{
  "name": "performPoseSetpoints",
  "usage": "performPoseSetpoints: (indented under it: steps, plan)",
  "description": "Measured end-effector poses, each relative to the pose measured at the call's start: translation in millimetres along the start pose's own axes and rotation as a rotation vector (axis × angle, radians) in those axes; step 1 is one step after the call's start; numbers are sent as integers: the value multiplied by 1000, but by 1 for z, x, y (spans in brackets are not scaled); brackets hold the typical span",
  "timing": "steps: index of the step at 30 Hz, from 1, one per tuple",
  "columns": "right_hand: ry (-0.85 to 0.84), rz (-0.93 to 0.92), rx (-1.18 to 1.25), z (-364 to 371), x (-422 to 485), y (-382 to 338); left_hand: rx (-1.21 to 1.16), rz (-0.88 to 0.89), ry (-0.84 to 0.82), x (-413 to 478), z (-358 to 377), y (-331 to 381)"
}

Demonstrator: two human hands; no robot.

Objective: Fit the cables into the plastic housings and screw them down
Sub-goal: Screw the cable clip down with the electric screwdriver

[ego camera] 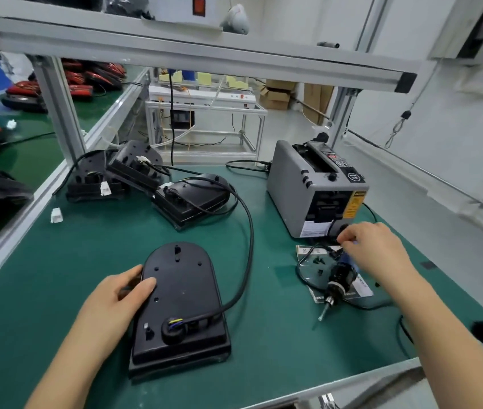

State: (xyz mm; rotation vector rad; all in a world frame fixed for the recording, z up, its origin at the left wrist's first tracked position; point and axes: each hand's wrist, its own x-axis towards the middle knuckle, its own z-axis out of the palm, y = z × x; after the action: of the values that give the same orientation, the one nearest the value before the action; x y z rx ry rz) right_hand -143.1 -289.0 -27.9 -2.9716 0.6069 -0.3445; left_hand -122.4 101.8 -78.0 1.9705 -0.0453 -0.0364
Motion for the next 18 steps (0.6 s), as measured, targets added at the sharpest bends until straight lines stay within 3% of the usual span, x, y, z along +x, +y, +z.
performPoseSetpoints:
  steps: [6, 18]
  plan:
    - [-109, -43, -273, 9, 27, 1, 9, 11, 20, -2, 0, -1]
    - [-273, 13, -498, 20, 42, -18, 23, -47, 51, 1, 1, -6]
